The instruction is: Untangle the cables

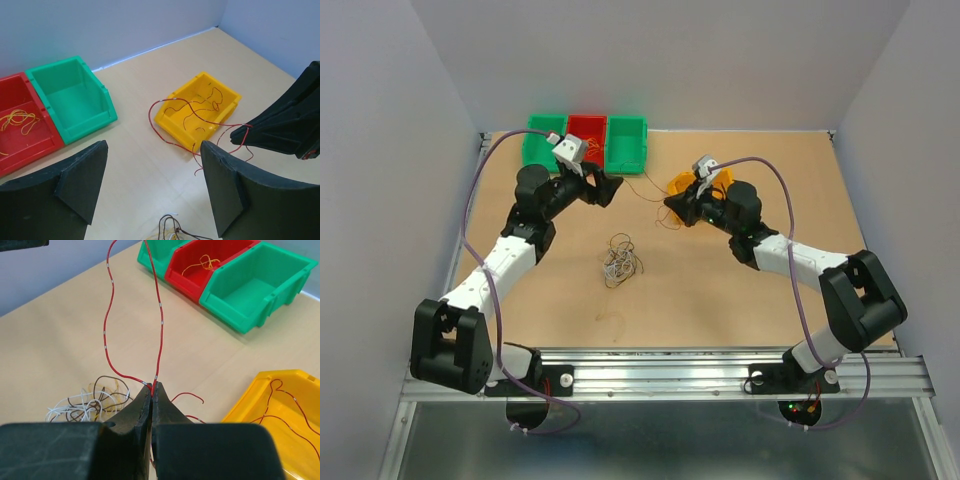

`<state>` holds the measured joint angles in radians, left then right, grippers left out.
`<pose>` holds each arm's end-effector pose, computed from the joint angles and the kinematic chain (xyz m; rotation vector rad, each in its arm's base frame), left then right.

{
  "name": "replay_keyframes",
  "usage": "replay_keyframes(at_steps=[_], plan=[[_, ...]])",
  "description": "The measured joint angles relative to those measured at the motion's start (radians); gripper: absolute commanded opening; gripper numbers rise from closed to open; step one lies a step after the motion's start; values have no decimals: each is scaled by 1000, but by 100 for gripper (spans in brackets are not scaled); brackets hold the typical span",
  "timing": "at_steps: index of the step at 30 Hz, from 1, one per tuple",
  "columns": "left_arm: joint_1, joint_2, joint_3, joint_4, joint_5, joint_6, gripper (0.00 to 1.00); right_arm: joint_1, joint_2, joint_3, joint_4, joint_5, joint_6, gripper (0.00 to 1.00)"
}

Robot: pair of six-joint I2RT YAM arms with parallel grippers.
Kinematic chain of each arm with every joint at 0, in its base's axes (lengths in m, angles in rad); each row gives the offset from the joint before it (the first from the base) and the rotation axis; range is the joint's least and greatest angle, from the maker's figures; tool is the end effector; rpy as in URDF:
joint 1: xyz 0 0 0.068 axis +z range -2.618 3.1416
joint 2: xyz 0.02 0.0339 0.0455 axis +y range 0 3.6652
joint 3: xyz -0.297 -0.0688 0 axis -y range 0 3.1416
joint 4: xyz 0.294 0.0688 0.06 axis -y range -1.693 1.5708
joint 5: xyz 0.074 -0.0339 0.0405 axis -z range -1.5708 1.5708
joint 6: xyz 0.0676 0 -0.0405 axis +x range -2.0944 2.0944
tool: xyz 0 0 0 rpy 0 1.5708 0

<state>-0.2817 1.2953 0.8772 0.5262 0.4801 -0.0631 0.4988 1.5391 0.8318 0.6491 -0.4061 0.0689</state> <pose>0.3423 -0.1316 0.3492 0.5527 1.4016 -0.6284 0.3463 0.2191 0.2570 -0.6646 1.5425 0.7615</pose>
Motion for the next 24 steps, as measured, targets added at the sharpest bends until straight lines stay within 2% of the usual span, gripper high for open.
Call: replay_keyframes(at_steps=[6, 11, 14, 16, 17, 19, 24], plan=[[2, 23, 6, -10, 51, -1, 81, 6, 0, 0, -30, -48, -30, 1], [2, 85, 32, -40, 66, 0, 72, 16, 0, 0, -41, -73, -40, 1], [2, 115, 44, -60, 64, 2, 60, 21, -3, 0, -44, -84, -44, 1], [2, 127, 50, -69, 60, 3, 44, 23, -7, 0, -46, -91, -55, 1], [2, 132, 53, -73, 56, 5, 33, 23, -8, 0, -47, -93, -59, 1], [2, 136, 55, -76, 47, 10, 20, 26, -17, 0, -48, -102, -69, 1], [2, 153, 74, -82, 21, 13, 5, 26, -59, -6, -31, -147, -76, 1]])
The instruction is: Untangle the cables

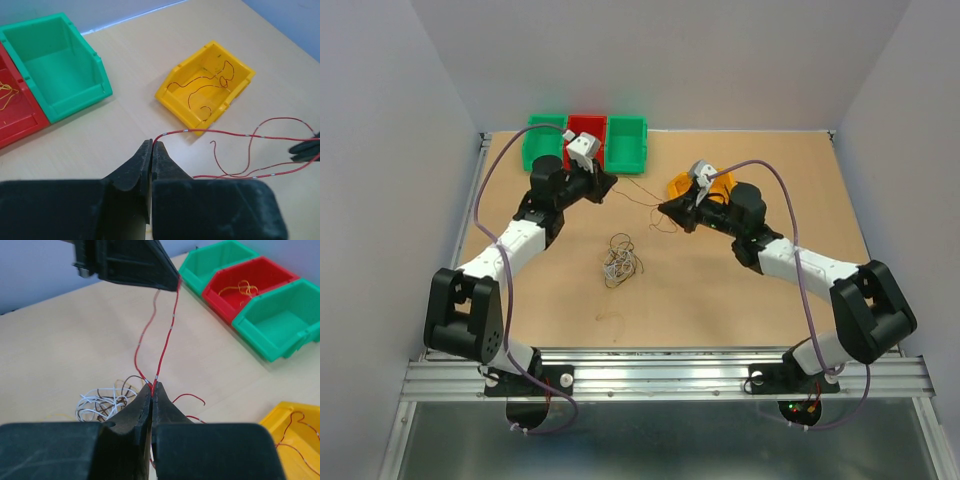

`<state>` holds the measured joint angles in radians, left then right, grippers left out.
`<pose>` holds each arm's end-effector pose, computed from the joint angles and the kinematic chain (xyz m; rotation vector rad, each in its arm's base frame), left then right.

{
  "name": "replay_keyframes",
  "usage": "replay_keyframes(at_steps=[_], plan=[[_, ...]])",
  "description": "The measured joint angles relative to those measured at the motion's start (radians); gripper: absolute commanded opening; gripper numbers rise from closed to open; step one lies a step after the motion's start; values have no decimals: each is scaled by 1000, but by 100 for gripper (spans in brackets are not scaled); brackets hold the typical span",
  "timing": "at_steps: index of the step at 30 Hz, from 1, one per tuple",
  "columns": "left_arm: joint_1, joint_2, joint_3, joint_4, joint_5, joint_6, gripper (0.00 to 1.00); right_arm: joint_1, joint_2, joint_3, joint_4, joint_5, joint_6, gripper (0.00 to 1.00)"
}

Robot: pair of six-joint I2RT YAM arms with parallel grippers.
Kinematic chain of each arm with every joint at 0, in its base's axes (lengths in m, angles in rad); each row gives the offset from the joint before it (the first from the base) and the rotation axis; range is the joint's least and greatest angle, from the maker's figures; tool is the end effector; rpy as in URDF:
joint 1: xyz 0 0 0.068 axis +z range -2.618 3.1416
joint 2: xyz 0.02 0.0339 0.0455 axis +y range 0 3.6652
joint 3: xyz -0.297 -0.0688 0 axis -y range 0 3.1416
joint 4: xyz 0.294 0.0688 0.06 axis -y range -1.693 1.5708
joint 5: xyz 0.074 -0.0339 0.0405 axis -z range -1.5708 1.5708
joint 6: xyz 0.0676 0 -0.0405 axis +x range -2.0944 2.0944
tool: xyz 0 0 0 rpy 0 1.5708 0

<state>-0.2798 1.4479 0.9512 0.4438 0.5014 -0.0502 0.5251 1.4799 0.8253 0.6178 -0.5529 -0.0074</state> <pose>0.3791 -0.1427 0.3139 0.5732 1.5555 -0.6579 0.3233 0.2283 0.2730 -0.8478 1.4365 0.8383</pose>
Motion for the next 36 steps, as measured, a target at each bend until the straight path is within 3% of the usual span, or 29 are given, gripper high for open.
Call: replay_keyframes(at_steps=[3, 9, 15, 21, 31, 36], plan=[[-1, 44, 36, -9, 18, 0, 0, 0, -36, -21, 47, -33, 5, 0], [-55, 140, 95, -49, 92, 1, 0, 0, -99, -127, 256, -50, 85, 1], [-135, 195, 121, -80, 80, 35, 0, 0, -133, -287, 479, 35, 190, 1], [-169, 235, 147, -113, 84, 53, 0, 0, -196, -382, 503, 194, 225, 1], [-220, 250, 174, -158, 42, 111, 0, 0, -182, -385, 562, 400, 251, 1], [-232, 276, 182, -172, 14, 127, 6, 3, -155, -384, 560, 509, 282, 1]])
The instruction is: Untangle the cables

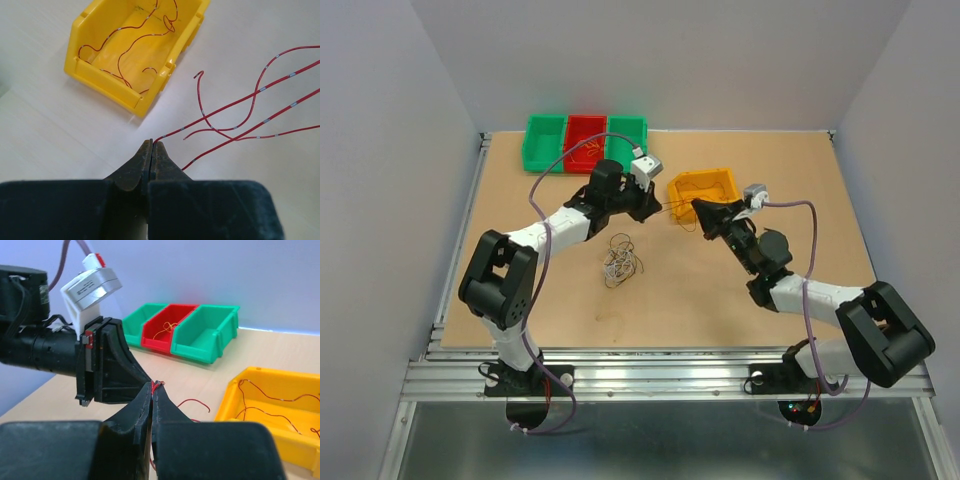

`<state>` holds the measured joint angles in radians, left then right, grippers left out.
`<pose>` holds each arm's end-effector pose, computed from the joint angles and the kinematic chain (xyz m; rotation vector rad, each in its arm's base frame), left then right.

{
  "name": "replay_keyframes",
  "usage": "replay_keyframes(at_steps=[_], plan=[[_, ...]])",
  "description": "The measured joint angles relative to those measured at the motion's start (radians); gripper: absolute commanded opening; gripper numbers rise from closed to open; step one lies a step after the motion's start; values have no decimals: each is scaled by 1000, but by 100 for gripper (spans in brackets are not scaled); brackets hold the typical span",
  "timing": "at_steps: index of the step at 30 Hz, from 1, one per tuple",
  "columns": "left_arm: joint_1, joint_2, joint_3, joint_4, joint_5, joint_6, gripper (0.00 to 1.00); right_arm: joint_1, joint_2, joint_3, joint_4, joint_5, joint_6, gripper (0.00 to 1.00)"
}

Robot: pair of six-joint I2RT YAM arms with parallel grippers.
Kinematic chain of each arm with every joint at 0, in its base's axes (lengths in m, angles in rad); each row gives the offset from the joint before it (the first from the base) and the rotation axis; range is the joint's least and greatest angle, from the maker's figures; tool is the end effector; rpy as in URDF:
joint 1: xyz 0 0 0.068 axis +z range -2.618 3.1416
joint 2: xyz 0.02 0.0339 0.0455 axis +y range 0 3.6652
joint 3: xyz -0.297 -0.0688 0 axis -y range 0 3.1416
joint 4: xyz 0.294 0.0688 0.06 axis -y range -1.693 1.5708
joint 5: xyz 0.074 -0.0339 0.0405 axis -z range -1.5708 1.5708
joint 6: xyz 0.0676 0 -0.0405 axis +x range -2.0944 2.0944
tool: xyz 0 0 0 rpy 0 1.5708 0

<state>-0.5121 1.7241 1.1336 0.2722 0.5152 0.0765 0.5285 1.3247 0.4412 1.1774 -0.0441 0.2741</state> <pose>0.3926 -0.2589 0.2516 0.8918 1.7021 -0.7806 0.2714 0.1619 0.2534 -0.2048 1.2945 0.7161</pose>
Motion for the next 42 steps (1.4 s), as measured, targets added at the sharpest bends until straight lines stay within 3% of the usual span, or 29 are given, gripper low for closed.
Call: replay_keyframes(at_steps=[5, 6, 9, 12, 26, 37, 42], plan=[[-10, 17, 27, 0, -16, 6, 14, 9, 8, 9, -2, 105, 24, 1], [-11, 19, 32, 0, -19, 8, 32, 10, 13, 18, -2, 123, 30, 0], [-13, 27, 45, -1, -51, 17, 63, 10, 33, 47, 4, 147, 34, 1], [-2, 27, 42, 10, -91, 16, 72, 10, 56, 97, 0, 146, 31, 0], [223, -169, -68, 130, 13, -95, 75, 12, 142, 169, -63, 61, -35, 1], [261, -176, -95, 151, 135, -111, 78, 1, 216, 232, -61, -146, -82, 1], [221, -129, -72, 113, 91, -90, 73, 1, 247, 264, -53, -277, -72, 1]])
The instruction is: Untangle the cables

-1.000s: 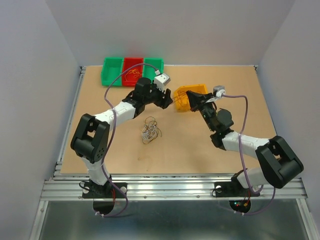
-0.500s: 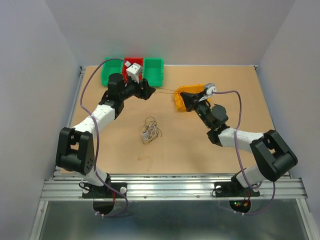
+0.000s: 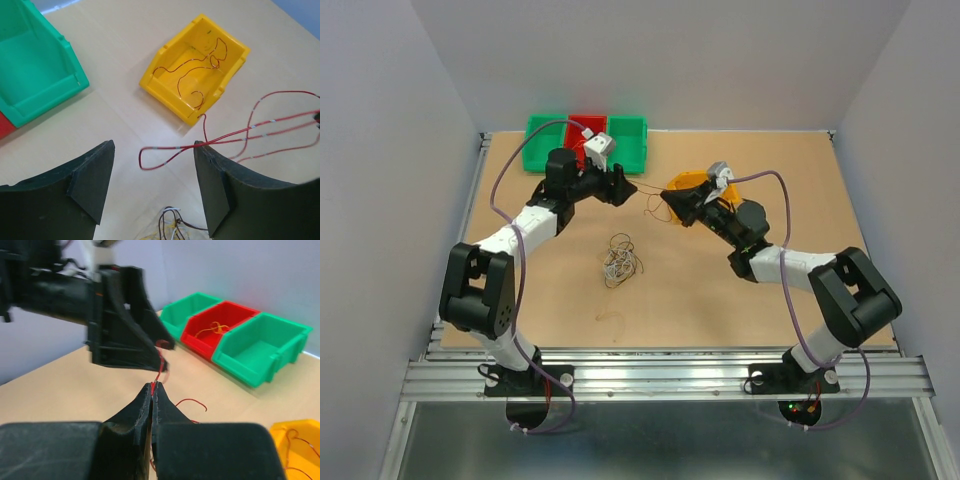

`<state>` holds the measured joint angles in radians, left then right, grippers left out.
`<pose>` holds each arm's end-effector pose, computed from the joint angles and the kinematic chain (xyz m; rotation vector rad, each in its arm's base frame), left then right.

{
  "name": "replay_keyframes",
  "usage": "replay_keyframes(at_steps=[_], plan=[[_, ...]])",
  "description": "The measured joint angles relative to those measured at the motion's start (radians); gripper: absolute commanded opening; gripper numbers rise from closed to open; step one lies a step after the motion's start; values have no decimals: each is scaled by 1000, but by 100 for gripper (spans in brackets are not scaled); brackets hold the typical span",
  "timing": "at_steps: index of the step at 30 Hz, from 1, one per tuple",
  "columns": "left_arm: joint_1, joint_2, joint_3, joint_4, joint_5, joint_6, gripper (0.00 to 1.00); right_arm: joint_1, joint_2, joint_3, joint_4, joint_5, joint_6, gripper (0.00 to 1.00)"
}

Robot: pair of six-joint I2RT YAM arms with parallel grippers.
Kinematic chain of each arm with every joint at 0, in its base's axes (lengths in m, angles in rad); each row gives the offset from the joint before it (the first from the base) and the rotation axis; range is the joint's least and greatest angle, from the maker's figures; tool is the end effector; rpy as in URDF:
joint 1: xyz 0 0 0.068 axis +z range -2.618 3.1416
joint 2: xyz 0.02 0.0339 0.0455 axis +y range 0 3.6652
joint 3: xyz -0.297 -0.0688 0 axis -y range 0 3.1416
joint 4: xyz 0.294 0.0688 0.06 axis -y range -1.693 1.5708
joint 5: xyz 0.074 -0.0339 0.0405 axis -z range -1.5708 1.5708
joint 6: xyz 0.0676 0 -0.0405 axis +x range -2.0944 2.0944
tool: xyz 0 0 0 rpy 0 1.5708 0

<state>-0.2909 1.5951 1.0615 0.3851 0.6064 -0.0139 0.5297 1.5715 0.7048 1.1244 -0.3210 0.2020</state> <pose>0.4095 -0.1628 0.2934 0.6841 1.6101 -0.7432 0.3256 0.2154 0.2605 -0.4981 1.2806 0.8275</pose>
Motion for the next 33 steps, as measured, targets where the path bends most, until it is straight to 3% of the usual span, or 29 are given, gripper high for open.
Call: replay_keyframes(at_steps=[7, 16, 20, 26, 33], plan=[[-23, 96, 36, -47, -89, 24, 60, 0, -16, 0, 29, -134, 32, 1], [-22, 224, 115, -77, -127, 41, 56, 0, -166, -2, 61, -226, 66, 0], [-22, 227, 115, -97, -130, 47, 57, 0, -199, -13, 52, -159, 79, 1], [-10, 167, 80, -89, -205, 47, 65, -22, -147, 19, -97, -15, 92, 1], [58, -27, 7, -14, -276, 11, 66, -152, -29, 80, -157, -98, 97, 1]])
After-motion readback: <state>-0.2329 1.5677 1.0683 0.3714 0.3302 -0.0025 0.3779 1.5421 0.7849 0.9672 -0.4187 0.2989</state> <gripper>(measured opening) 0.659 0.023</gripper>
